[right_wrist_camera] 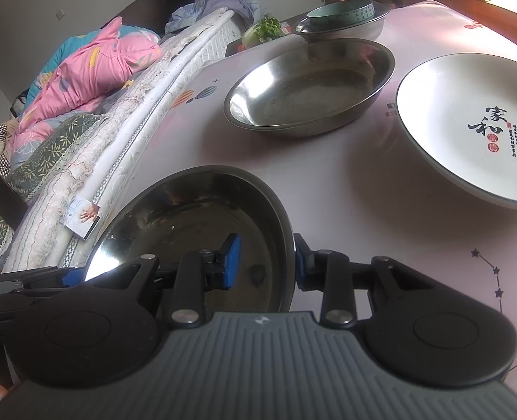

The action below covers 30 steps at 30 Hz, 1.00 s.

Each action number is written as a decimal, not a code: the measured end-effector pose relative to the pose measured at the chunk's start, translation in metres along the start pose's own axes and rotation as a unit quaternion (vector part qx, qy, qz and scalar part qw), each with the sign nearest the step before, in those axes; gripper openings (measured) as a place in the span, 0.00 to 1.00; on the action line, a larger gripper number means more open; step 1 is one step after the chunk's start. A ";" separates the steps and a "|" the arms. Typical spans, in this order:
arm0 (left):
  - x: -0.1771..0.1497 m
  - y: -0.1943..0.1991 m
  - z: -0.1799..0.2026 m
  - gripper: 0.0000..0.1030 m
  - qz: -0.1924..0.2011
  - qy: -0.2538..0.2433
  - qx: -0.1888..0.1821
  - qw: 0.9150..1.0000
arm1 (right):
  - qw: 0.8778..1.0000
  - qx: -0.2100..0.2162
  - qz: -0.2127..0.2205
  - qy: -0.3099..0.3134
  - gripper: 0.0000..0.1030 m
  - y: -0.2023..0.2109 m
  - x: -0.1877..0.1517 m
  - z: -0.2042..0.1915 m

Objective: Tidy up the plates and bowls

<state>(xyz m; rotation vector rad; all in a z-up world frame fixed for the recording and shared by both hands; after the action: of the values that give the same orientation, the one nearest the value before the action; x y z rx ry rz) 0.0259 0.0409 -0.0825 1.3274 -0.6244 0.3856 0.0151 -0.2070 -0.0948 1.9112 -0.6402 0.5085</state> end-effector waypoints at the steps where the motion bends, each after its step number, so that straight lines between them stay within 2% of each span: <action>1: 0.000 0.000 0.000 0.58 0.000 0.000 0.000 1.000 | 1.000 0.000 0.000 0.000 0.30 0.000 0.000 0.000; 30: -0.002 -0.001 0.003 0.62 -0.001 -0.002 0.000 1.000 | 1.000 0.000 0.000 0.000 0.32 0.000 0.000 0.000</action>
<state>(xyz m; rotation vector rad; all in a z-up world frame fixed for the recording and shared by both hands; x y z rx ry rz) 0.0238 0.0379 -0.0843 1.3297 -0.6257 0.3819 0.0154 -0.2072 -0.0946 1.9115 -0.6397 0.5075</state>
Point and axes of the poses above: each gripper's, at about its wrist camera, not at the fingertips, and y roughly against the way its jaws point, z to its right, x to its top, the point moved 1 cm from there along -y, roughly the way its jaws point
